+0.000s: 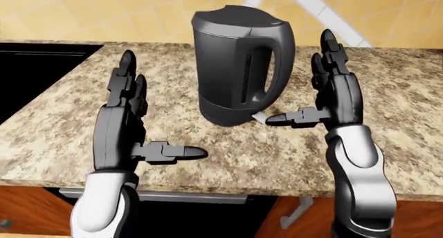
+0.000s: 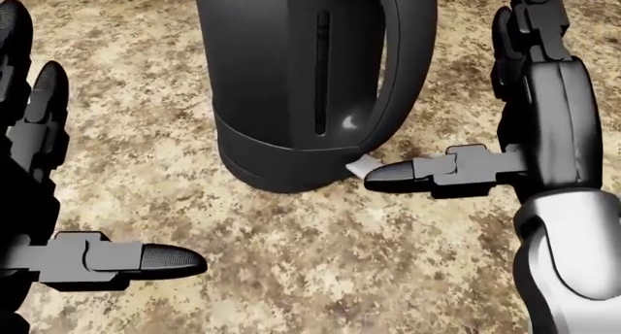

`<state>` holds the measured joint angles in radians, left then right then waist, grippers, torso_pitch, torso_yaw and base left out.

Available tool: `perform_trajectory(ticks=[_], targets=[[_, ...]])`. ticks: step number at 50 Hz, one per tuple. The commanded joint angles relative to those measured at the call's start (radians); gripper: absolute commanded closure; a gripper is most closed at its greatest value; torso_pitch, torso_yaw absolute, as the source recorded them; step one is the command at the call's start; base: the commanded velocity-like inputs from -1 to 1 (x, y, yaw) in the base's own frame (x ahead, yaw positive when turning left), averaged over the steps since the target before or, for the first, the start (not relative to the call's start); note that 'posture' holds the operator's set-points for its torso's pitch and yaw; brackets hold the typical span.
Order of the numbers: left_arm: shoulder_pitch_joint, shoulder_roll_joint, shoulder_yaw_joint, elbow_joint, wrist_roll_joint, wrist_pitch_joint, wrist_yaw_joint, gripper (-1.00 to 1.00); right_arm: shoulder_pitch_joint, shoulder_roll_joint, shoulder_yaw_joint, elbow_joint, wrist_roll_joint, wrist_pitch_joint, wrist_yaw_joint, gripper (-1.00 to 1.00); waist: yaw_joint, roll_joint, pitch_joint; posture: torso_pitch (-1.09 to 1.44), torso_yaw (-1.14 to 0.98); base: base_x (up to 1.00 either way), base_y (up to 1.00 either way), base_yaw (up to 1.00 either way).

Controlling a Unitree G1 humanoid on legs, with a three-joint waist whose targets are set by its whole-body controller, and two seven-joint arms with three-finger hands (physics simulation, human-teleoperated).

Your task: Press down the lever to turn on the electric kettle.

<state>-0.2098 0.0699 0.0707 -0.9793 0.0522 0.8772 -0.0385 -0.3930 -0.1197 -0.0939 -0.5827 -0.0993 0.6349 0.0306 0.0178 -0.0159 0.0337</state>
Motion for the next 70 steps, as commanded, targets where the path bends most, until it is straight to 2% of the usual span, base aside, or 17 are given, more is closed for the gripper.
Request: perform_trajectory(ticks=[1,5,15,33,44,55,56,63,64,70], targets=[[-0.021,0.003,0.001,-0.022,0.001,-0.028,0.002,-1.00,-0.033,-0.011,-0.012,-0.015,-0.005,-0.041,-0.007,-1.00,-0.001,0.002,-0.016,0.00,0.00,0.00,0.00,0.00],[-0.006,0.000,-0.008,-0.024,0.006,-0.038,0.001,-1.00,-0.045,-0.021,-0.026,0.026,0.005,-0.060,-0.011,-1.00,0.001,0.002,-0.017,0.00,0.00,0.00,0.00,0.00],[-0.007,-0.001,-0.006,-0.026,0.008,-0.036,-0.002,-1.00,-0.097,-0.043,-0.026,0.126,-0.004,-0.088,-0.011,-1.00,-0.001,0.003,-0.021,0.00,0.00,0.00,0.00,0.00],[-0.009,-0.003,-0.010,-0.026,0.014,-0.036,-0.003,-1.00,-0.160,-0.049,-0.017,0.105,-0.032,-0.019,0.005,-1.00,-0.008,0.011,-0.027,0.00,0.00,0.00,0.00,0.00],[-0.023,-0.004,-0.015,-0.025,0.018,-0.024,-0.002,-1.00,-0.230,-0.052,-0.004,0.167,-0.034,-0.017,0.009,-1.00,-0.009,0.012,-0.031,0.00,0.00,0.00,0.00,0.00],[-0.023,-0.004,-0.015,-0.025,0.018,-0.024,-0.002,-1.00,-0.231,-0.052,-0.005,0.169,-0.034,-0.018,0.010,-1.00,-0.007,0.011,-0.031,0.00,0.00,0.00,0.00,0.00],[-0.025,-0.003,-0.012,-0.026,0.017,-0.022,-0.003,-1.00,-0.260,-0.054,0.003,0.236,-0.037,-0.049,0.009,-1.00,-0.007,0.011,-0.031,0.00,0.00,0.00,0.00,0.00],[-0.025,-0.003,-0.012,-0.026,0.016,-0.022,-0.002,-1.00,-0.262,-0.052,0.002,0.242,-0.040,-0.052,0.011,-1.00,-0.009,0.012,-0.028,0.00,0.00,0.00,0.00,0.00],[-0.030,-0.003,-0.013,-0.025,0.016,-0.019,-0.001,-1.00,-0.236,-0.038,0.018,0.302,-0.044,-0.109,0.007,-1.00,-0.008,0.012,-0.028,0.00,0.00,0.00,0.00,0.00],[-0.030,-0.003,-0.015,-0.024,0.017,-0.021,0.001,-1.00,-0.236,-0.030,0.018,0.346,-0.051,-0.141,0.010,-1.00,-0.010,0.012,-0.027,0.00,0.00,0.00,0.00,0.00]])
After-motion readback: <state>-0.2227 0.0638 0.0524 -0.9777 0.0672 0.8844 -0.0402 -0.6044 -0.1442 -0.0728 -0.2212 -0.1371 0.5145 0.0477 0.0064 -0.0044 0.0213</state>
